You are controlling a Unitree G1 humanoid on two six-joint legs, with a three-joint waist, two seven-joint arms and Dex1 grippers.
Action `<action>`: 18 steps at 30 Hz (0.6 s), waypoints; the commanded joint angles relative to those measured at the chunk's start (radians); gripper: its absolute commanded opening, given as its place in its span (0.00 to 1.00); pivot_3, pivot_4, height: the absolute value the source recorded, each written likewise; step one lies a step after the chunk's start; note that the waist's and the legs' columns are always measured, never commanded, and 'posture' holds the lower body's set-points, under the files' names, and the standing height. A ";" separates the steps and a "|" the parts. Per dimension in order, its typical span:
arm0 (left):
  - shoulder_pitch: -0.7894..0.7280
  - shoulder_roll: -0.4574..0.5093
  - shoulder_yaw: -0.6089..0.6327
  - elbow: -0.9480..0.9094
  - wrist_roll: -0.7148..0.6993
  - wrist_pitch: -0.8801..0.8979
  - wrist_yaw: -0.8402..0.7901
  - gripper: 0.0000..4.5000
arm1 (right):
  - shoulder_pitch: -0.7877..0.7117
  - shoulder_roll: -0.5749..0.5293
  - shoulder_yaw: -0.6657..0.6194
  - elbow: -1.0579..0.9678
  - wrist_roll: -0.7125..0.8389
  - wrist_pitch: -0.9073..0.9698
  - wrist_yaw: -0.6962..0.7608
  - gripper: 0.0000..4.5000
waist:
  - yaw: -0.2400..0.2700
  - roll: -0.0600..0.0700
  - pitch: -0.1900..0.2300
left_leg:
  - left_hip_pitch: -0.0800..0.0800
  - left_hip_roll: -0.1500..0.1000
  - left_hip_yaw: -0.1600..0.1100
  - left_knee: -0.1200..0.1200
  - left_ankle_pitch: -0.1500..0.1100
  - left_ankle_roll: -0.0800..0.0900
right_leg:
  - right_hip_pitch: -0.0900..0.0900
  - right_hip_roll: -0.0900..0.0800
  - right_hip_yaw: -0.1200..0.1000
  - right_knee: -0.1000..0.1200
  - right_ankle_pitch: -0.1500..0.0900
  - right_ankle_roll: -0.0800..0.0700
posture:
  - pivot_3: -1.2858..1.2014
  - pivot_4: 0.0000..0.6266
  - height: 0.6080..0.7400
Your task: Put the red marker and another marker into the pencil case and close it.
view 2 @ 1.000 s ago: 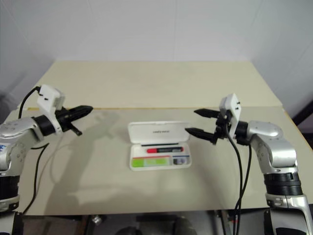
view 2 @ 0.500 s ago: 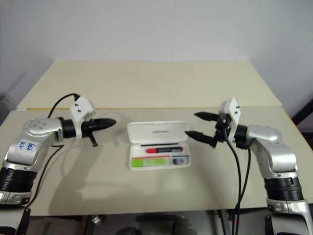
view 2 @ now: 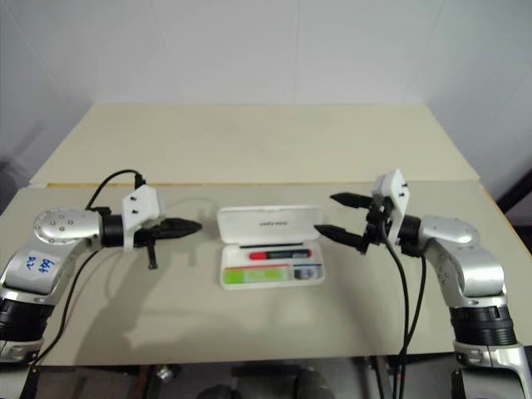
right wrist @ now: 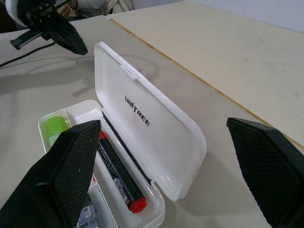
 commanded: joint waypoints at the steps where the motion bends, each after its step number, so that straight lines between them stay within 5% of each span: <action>1: 0.007 0.016 0.015 -0.048 0.010 -0.028 -0.010 0.01 | -0.015 0.011 -0.016 -0.029 0.017 -0.008 -0.008 1.00 | 0.000 0.000 0.000 | 0.000 0.000 0.000 0.000 0.000 0.000 | 0.000 0.000 0.000 0.000 0.000 0.000 | 0.52 0.24 1.00; 18: 0.041 0.023 0.004 -0.082 0.026 -0.073 -0.064 0.01 | -0.025 0.028 -0.005 -0.025 0.010 -0.006 -0.012 1.00 | -0.001 0.000 0.000 | 0.000 0.000 0.000 0.000 0.000 0.000 | 0.000 0.000 0.000 0.000 0.000 0.000 | 0.52 0.24 1.00</action>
